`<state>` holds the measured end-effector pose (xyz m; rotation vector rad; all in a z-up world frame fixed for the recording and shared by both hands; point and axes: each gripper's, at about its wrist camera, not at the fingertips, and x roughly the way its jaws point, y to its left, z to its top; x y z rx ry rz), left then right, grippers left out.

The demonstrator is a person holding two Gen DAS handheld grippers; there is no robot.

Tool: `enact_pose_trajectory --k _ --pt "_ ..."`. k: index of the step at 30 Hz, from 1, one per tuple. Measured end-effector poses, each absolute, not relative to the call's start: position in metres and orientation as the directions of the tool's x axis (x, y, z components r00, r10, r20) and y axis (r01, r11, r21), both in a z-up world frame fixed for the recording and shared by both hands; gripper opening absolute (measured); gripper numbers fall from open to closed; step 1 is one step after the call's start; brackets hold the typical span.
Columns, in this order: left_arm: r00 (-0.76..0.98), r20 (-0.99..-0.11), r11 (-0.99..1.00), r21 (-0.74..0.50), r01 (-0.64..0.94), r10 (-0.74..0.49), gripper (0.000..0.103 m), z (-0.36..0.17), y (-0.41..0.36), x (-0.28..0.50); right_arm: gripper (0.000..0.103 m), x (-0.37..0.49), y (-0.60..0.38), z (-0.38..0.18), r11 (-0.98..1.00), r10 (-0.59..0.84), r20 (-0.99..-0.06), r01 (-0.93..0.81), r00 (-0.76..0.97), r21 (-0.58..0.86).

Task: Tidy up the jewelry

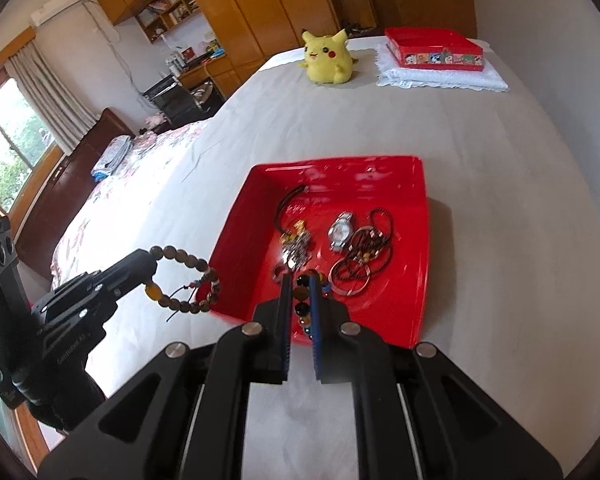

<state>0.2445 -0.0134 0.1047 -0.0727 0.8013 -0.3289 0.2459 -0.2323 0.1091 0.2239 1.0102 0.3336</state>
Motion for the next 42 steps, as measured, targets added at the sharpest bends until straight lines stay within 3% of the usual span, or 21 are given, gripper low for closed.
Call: enact_pose_trajectory --k 25,26,27,28,29,32,36,42 --pt "0.493 -0.817 0.952 -0.218 0.214 -0.298 0.011 0.017 -0.055 0.390 0.007 0.386 -0.231 0.025 0.968 0.237 -0.879 -0.025 0.414 0.249" --pt "0.485 -0.822 0.952 -0.222 0.210 -0.299 0.016 0.013 -0.056 0.394 0.010 0.391 -0.230 0.022 0.970 0.232 -0.879 -0.027 0.416 0.244" --pt "0.477 -0.827 0.952 -0.225 0.205 -0.298 0.030 0.010 -0.056 0.397 0.016 0.394 -0.228 0.020 0.970 0.234 -0.879 -0.033 0.416 0.242" --pt "0.471 -0.830 0.953 -0.233 0.196 -0.300 0.034 0.006 -0.054 0.399 0.031 0.397 -0.227 0.017 0.968 0.240 -0.881 -0.037 0.408 0.247" --pt "0.474 -0.828 0.953 -0.239 0.186 -0.300 0.036 0.005 -0.051 0.399 0.033 0.397 -0.228 0.016 0.966 0.249 -0.878 -0.036 0.408 0.258" --pt "0.474 -0.827 0.952 -0.240 0.188 -0.302 0.037 0.007 -0.044 0.391 0.030 0.391 -0.229 0.015 0.965 0.254 -0.871 -0.044 0.420 0.260" --pt "0.517 -0.809 0.959 -0.217 0.180 -0.281 0.058 0.019 -0.030 0.369 0.030 0.371 -0.237 0.021 0.959 0.268 -0.857 -0.040 0.440 0.280" --pt "0.593 -0.761 0.965 -0.205 0.163 -0.262 0.080 0.044 -0.012 0.323 0.032 0.325 -0.241 0.042 0.957 0.280 -0.826 -0.076 0.488 0.280"
